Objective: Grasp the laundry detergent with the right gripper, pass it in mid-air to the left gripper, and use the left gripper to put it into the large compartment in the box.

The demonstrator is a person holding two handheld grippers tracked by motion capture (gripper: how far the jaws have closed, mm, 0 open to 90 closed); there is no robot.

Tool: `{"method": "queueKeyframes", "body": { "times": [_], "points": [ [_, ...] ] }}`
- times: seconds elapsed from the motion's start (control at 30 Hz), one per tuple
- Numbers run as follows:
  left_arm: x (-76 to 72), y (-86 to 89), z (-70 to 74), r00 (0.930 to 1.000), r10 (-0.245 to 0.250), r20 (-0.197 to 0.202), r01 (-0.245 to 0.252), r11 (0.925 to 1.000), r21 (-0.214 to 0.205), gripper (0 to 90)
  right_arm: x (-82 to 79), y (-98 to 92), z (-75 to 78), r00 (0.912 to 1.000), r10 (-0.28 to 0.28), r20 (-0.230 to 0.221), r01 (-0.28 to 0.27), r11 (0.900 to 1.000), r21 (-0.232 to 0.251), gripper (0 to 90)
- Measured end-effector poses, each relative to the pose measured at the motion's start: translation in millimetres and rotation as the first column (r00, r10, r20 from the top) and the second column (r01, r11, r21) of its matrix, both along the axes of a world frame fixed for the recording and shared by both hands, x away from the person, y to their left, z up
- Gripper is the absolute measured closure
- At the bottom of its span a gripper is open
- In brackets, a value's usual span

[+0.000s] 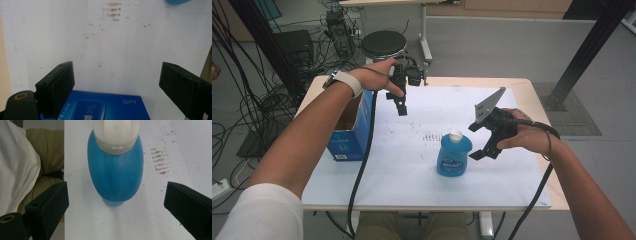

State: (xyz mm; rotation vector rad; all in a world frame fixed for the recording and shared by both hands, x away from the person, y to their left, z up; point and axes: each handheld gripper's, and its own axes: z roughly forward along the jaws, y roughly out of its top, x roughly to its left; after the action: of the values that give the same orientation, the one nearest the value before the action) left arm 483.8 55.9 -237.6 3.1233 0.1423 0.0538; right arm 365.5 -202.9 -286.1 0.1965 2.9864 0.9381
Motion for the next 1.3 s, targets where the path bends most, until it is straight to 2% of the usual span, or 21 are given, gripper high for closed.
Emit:
{"method": "queueKeyframes", "body": {
  "times": [1.03,1.13,1.3],
  "points": [
    [-3.6,-0.4,-5.9,1.0,-0.001,-0.004,0.001,1.0,0.007,13.4,3.3,0.3,-27.0,0.9999,0.016,-0.004,-0.015,0.9985,0.053,5.6],
    [-3.7,-1.1,-6.6,1.0,-0.001,-0.005,0.001,1.0,0.007,13.4,3.9,-1.7,-30.1,0.9999,0.013,-0.005,-0.012,0.9968,0.078,5.6],
    [-3.9,-1.2,-7.4,1.0,-0.001,-0.004,0.001,1.0,0.006,13.4,4.8,-1.8,-33.4,0.9999,0.015,-0.007,-0.015,0.9956,0.093,5.6]
  ]
}}
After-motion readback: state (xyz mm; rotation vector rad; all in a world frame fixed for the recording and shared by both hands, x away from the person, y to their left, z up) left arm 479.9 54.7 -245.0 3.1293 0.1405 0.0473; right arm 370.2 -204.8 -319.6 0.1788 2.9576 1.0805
